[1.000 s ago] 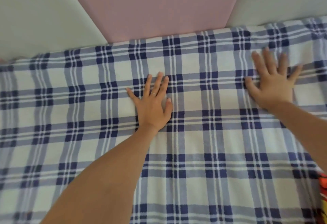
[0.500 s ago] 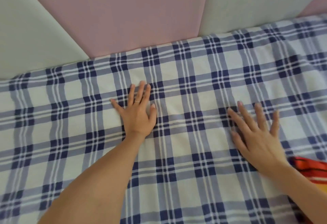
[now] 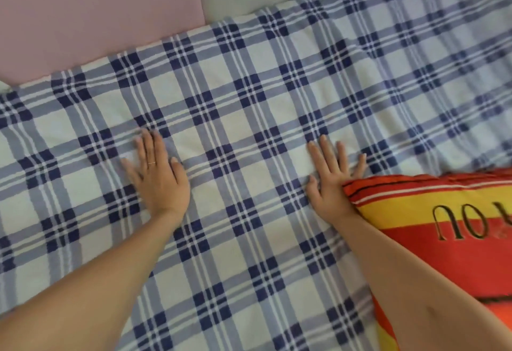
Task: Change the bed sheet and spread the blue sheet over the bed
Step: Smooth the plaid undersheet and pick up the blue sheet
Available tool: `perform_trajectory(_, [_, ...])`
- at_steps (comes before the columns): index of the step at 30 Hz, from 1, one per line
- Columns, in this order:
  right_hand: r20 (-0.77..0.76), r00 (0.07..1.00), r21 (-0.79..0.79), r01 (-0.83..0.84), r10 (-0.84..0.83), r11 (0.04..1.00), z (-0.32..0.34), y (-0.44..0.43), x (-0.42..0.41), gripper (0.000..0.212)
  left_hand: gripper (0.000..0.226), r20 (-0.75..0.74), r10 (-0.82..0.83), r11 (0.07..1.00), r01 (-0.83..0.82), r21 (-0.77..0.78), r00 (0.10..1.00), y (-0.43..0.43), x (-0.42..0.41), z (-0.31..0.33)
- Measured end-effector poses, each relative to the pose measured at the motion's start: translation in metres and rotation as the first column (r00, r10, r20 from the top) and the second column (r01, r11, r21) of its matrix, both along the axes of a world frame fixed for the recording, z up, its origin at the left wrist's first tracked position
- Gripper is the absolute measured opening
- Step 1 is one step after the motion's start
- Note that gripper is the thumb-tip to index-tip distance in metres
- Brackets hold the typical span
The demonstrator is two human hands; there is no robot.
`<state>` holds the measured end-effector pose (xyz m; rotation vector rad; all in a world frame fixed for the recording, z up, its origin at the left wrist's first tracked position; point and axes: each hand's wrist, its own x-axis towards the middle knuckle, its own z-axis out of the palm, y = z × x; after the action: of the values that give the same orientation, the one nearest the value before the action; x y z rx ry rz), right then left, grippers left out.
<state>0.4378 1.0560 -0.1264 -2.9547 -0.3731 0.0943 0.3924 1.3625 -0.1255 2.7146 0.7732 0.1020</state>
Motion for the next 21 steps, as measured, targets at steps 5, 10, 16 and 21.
perform_trajectory(5, [-0.013, 1.0, -0.017, -0.018, 0.018, 1.0, -0.001, -0.002, 0.005, 0.06, 0.057, -0.167, -0.103, 0.994, 0.094, -0.059, 0.981, -0.102, 0.014, 0.007])
perform_trajectory(10, [-0.045, 0.998, -0.034, -0.035, 0.033, 0.999, -0.004, -0.003, 0.007, 0.063, 0.076, -0.516, 0.019, 0.984, -0.108, -0.142, 0.856, -0.122, 0.029, 0.013])
perform_trajectory(16, [-0.11, 0.993, 0.01, -0.039, 0.04, 0.999, 0.002, -0.003, 0.01, 0.061, 0.107, -0.651, 0.061, 0.887, -0.34, -0.313, 0.757, -0.143, 0.057, 0.035])
perform_trajectory(21, [-0.14, 0.987, 0.043, -0.079, 0.084, 0.996, 0.006, -0.007, 0.01, 0.06, 0.121, -0.61, 0.289, 0.806, -0.532, -0.261, 0.737, -0.164, 0.077, 0.037])
